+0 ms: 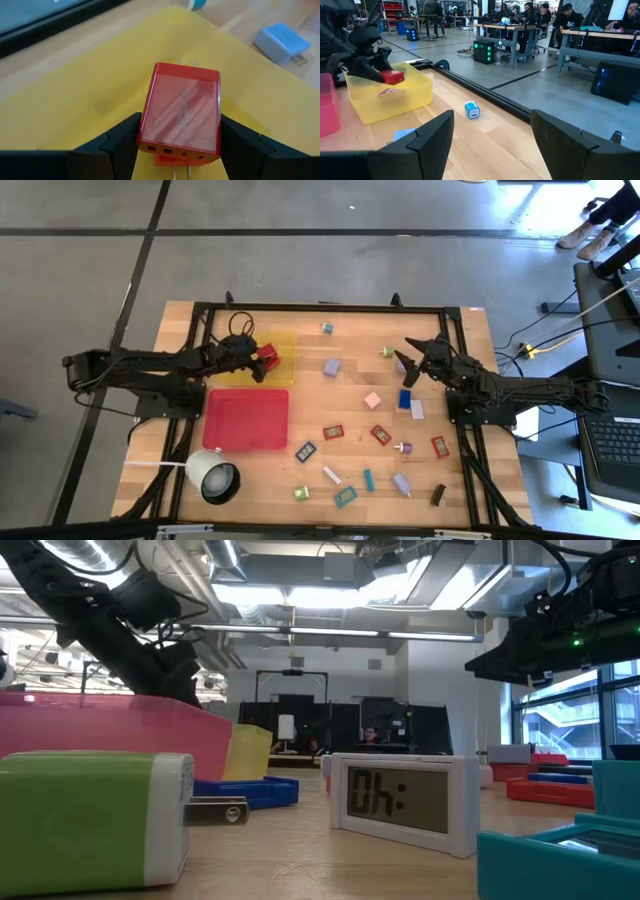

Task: Pick & Place Office items
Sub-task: Put the red charger adapter into the yellow bin, then put the blue charger adapter into the yellow bin

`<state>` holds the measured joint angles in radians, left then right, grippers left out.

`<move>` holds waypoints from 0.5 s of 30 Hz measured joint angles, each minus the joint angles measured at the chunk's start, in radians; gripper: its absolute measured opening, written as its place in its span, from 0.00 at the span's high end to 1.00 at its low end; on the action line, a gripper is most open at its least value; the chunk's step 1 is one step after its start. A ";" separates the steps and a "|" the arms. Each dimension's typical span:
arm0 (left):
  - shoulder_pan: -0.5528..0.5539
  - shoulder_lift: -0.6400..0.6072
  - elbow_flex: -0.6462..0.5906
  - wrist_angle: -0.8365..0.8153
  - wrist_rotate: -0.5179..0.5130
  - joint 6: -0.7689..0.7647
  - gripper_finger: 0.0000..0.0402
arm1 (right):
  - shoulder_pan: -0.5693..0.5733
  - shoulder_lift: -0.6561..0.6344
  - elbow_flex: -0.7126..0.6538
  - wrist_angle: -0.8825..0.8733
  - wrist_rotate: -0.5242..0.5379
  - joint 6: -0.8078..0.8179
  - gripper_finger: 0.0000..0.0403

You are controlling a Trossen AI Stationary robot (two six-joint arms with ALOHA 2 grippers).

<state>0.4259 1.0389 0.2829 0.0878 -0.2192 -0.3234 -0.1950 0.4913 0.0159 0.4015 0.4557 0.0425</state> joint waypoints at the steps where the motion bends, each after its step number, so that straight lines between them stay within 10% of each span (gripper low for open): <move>1: 0.000 0.000 0.000 -0.002 0.001 -0.004 0.43 | 0.000 0.000 0.000 0.000 0.000 0.000 0.33; 15: 0.000 0.000 0.000 -0.002 -0.034 0.003 0.34 | 0.000 0.000 0.000 0.000 0.000 0.000 0.33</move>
<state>0.4259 1.0389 0.2829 0.0860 -0.2534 -0.3202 -0.1951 0.4915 0.0159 0.4015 0.4557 0.0425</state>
